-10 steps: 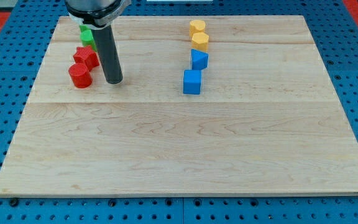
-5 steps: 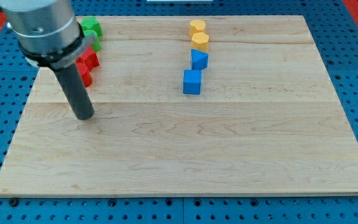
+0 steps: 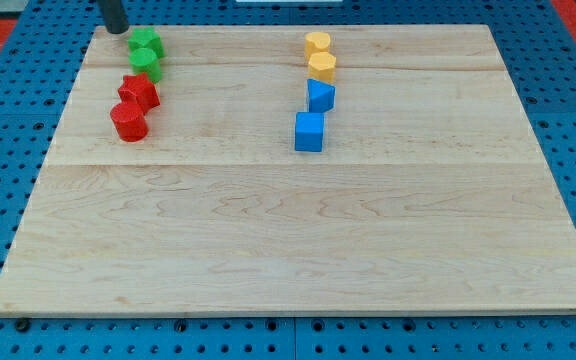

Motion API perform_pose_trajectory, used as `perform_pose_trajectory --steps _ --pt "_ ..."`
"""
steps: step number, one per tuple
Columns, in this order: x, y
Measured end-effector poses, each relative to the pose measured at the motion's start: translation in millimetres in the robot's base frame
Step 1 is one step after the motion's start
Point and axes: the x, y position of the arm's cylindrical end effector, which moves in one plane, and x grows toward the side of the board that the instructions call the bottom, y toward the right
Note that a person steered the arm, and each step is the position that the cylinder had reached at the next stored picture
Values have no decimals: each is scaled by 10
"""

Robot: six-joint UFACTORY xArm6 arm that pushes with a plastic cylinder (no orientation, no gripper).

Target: Push the line of blocks towards the center left

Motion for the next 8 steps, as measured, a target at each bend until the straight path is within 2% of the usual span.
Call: perform_pose_trajectory --steps 1,2,4,7,8 --pt "11 339" --pt "17 324" --pt "312 326" --pt "1712 715" --pt "2096 1058"
